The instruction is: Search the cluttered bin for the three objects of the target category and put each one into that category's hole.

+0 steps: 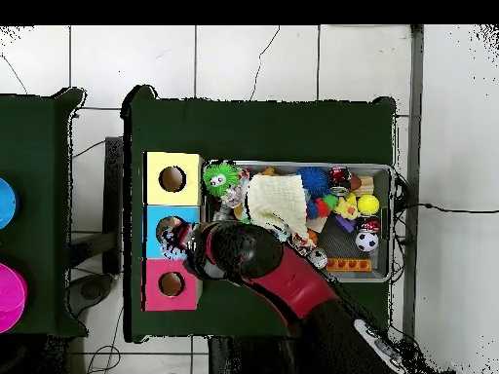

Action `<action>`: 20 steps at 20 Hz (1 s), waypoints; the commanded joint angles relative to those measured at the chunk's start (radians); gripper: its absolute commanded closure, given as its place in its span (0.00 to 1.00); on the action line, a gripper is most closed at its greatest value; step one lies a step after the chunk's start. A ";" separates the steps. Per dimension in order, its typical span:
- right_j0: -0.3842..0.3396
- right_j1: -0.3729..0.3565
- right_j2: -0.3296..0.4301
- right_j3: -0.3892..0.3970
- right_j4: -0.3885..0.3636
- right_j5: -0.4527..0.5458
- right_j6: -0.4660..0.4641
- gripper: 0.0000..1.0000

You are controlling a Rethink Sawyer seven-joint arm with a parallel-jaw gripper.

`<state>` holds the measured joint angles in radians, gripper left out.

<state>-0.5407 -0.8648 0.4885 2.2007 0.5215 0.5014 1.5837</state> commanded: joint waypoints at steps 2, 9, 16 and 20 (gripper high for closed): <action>0.140 -0.029 -0.164 -0.035 -0.103 -0.148 0.220 1.00; 0.130 0.025 -0.157 -0.064 -0.063 -0.081 0.191 1.00; 0.115 0.021 -0.127 -0.039 -0.021 -0.006 0.201 1.00; 0.117 0.041 -0.134 -0.072 -0.029 0.003 0.198 1.00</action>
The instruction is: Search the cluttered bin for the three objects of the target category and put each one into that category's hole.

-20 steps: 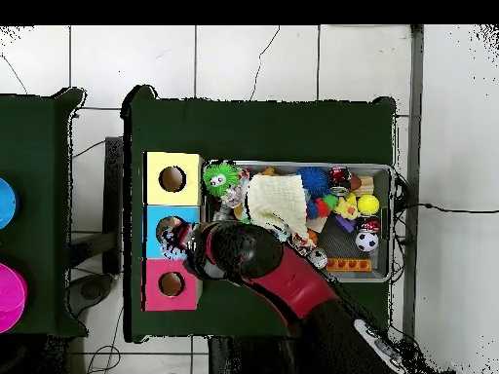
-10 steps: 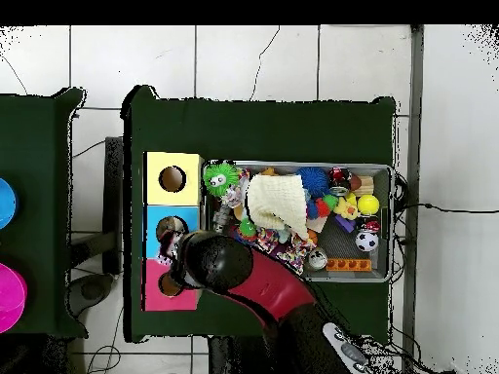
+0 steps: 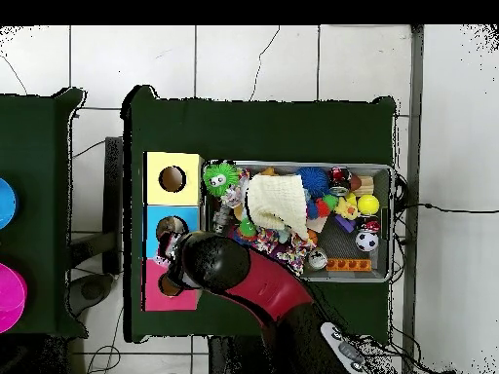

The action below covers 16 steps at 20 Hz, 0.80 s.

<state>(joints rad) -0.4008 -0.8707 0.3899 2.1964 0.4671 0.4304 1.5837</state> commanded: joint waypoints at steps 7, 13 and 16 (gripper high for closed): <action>-0.016 0.055 0.001 -0.079 0.048 0.065 0.198 1.00; -0.001 0.064 0.014 -0.143 0.050 0.117 0.206 1.00; -0.002 0.076 0.014 -0.157 0.052 0.124 0.207 1.00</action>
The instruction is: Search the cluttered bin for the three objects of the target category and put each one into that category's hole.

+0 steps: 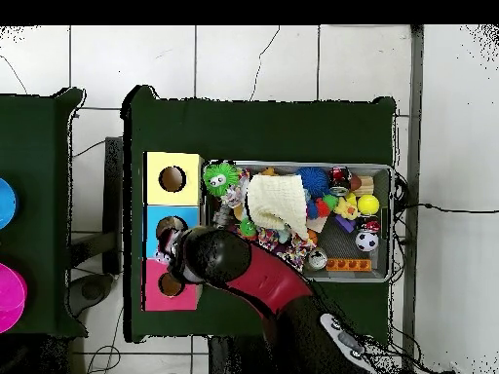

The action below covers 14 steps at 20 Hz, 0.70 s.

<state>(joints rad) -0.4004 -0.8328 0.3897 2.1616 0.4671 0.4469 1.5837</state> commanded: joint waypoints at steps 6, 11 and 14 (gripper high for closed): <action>-0.006 0.054 0.017 -0.135 0.047 0.106 0.193 1.00; -0.004 0.065 0.009 -0.157 0.019 0.091 0.165 1.00; -0.001 0.065 0.007 -0.155 0.014 0.077 0.164 0.00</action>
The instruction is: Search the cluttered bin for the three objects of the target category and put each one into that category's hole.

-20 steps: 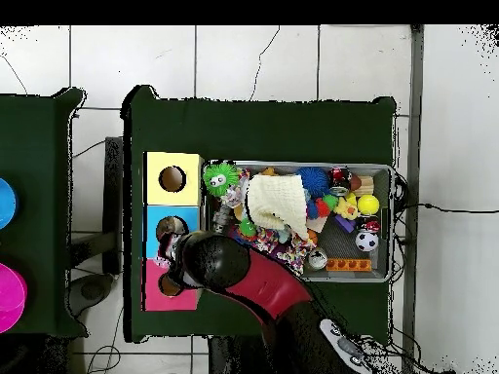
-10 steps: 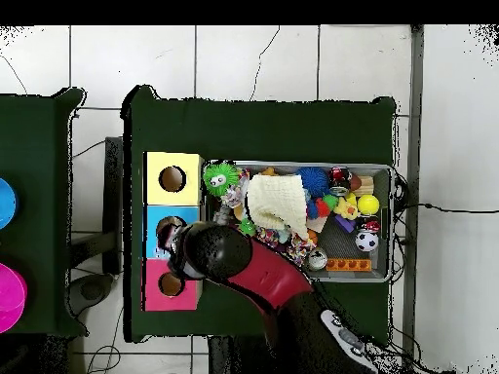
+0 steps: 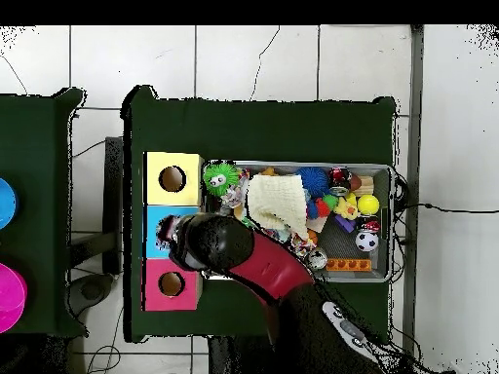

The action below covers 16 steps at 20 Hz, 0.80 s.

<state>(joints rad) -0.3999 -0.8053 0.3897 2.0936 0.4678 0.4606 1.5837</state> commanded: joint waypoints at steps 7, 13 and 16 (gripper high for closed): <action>0.049 -0.001 -0.070 -0.106 -0.016 0.113 0.218 0.00; 0.087 -0.054 -0.117 -0.105 -0.022 0.177 0.255 0.00; 0.112 -0.090 -0.159 -0.119 -0.044 0.210 0.269 0.00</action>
<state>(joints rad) -0.3080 -0.8486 0.3110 2.0602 0.4636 0.5386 1.5837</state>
